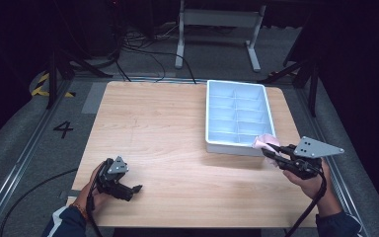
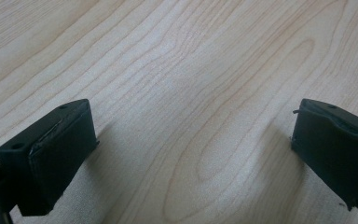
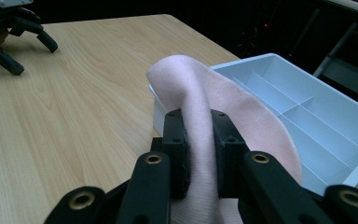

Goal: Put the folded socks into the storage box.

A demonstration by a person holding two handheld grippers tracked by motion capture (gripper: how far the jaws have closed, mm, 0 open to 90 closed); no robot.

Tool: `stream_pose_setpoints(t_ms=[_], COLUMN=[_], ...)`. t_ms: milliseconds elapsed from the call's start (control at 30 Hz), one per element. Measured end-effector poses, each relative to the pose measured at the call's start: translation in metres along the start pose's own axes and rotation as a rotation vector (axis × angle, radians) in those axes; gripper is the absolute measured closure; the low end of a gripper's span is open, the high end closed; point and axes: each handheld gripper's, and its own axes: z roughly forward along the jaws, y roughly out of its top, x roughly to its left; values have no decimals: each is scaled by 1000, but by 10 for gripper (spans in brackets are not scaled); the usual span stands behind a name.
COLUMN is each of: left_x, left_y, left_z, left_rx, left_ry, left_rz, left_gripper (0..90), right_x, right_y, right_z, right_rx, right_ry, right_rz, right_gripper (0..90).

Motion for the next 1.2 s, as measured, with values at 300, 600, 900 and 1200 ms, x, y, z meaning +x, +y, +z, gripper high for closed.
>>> stream_pose_setpoints(t_ms=[300,600,900,1200], left_x=[0,0,0,0], left_y=[0,0,0,0], left_z=[0,0,0,0], left_rx=[1,1,1,0], left_ry=[1,1,1,0], left_rz=[-2,-1,-1,-6], left_gripper=[0,0,0,0], right_x=[-11,-23,-39,-52], right_y=[-1,-2,8,23], right_z=[0,2,7,20], right_rx=[18,40,78,116], right_ry=[-12,-18,-29,-20], right_rz=[11,26,12,-8], right_gripper=[783,783,782,783])
